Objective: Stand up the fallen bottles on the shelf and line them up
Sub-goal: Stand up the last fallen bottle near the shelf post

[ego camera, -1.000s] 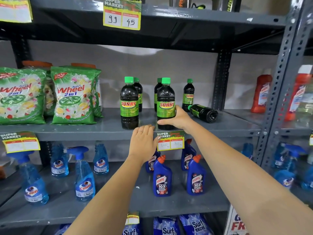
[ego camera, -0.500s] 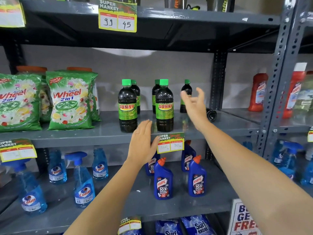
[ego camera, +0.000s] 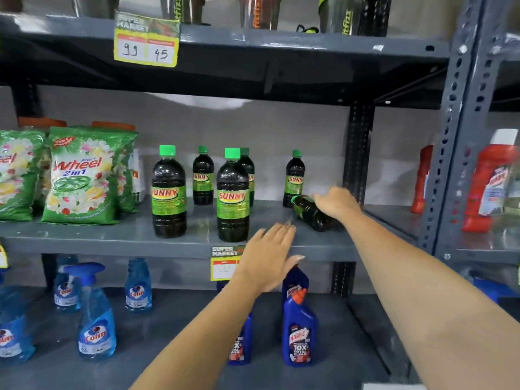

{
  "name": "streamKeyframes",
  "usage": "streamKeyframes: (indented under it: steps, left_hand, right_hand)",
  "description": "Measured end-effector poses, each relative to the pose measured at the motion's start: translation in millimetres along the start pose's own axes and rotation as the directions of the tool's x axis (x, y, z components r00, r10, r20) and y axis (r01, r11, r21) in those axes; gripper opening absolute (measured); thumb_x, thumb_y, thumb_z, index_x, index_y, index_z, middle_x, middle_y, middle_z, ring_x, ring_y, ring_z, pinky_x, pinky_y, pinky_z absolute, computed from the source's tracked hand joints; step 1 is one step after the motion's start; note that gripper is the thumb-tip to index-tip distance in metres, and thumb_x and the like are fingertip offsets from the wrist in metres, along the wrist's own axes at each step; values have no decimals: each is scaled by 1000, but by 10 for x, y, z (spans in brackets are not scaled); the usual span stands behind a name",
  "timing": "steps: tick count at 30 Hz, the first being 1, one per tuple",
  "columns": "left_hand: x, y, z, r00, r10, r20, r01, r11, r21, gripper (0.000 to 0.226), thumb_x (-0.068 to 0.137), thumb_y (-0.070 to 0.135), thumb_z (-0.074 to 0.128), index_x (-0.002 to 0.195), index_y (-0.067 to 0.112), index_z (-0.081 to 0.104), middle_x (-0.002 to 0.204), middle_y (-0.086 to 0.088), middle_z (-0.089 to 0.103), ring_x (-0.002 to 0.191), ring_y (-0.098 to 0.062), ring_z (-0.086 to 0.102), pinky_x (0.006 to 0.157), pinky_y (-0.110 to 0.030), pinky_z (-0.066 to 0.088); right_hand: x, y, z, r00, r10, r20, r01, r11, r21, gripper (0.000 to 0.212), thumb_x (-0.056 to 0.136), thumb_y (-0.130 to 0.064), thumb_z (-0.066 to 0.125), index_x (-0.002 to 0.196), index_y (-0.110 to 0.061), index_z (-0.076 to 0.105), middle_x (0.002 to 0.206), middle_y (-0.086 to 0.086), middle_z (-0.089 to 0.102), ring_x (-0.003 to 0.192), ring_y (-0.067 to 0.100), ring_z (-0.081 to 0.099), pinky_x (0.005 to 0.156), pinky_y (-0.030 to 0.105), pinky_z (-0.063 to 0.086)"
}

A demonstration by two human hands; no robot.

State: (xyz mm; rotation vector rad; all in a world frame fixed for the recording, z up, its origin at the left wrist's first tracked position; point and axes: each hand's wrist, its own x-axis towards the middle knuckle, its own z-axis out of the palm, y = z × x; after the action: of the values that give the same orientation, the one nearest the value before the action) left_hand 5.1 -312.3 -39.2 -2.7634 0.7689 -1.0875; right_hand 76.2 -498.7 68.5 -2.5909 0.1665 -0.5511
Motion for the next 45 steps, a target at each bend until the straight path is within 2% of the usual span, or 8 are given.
streamKeyframes:
  steps: [4, 8, 11, 17, 24, 32, 40, 45]
  left_hand:
    - [50, 26, 155, 997, -48, -59, 53, 994, 94, 69, 92, 60, 21, 116, 12, 63, 117, -7, 69, 105, -23, 64, 85, -37, 53]
    - [31, 7, 194, 989, -44, -139, 57, 994, 92, 70, 91, 62, 24, 115, 12, 66, 117, -6, 70, 106, -20, 66, 85, -34, 53]
    - [14, 24, 159, 990, -48, -129, 59, 995, 84, 70, 92, 63, 24, 117, 13, 65, 119, -5, 69, 107, -19, 65, 87, -33, 52]
    - [3, 38, 119, 990, -58, -126, 71, 993, 98, 68, 93, 62, 24, 116, 13, 66, 118, -4, 69, 105, -18, 66, 86, -32, 52]
    - [0, 10, 144, 985, -41, -169, 54, 996, 72, 63, 95, 60, 29, 117, 13, 65, 116, -4, 70, 104, -19, 66, 86, -32, 52]
    - [7, -4, 193, 984, -34, -175, 43, 998, 51, 65, 95, 60, 28, 115, 12, 66, 117, -6, 70, 106, -21, 66, 86, -33, 53]
    - [5, -1, 201, 985, -26, -173, 36, 998, 56, 69, 96, 60, 22, 116, 11, 66, 117, -7, 70, 106, -21, 66, 86, -33, 53]
    - [9, 7, 176, 987, -33, -157, 46, 996, 77, 67, 95, 59, 26, 118, 11, 65, 118, -7, 69, 107, -22, 66, 87, -34, 53]
  right_hand:
    - [170, -62, 31, 977, 12, 212, 1, 998, -59, 85, 83, -67, 54, 142, -7, 43, 146, 16, 46, 126, 34, 50, 96, 35, 43]
    - [160, -206, 7, 943, 53, 329, -50, 999, -16, 75, 70, -55, 75, 125, -10, 51, 120, 13, 57, 97, 29, 58, 79, 34, 50]
    - [122, -237, 84, 964, 76, 256, -95, 994, 61, 63, 63, -52, 77, 104, -10, 56, 101, 10, 60, 88, 29, 63, 77, 37, 57]
    - [53, -273, 265, 993, 110, 41, -117, 898, 425, 52, 70, -53, 75, 95, -12, 54, 102, 7, 62, 89, 26, 59, 69, 31, 48]
    - [76, -193, 600, 992, -40, -118, 97, 841, 533, 73, 68, -35, 86, 114, -16, 33, 106, 1, 56, 102, 27, 59, 77, 35, 46]
    - [134, -125, 698, 990, -87, -115, 136, 824, 550, 94, 61, -33, 91, 131, -15, 32, 121, 2, 53, 115, 23, 53, 87, 32, 43]
    - [138, -63, 680, 993, -98, -65, 117, 766, 632, 115, 73, -19, 85, 153, -24, 2, 128, 4, 56, 122, 25, 51, 94, 35, 41]
    - [113, -95, 702, 984, -95, -151, 165, 809, 565, 129, 59, -37, 92, 151, -30, 2, 140, 8, 51, 129, 28, 48, 103, 47, 42]
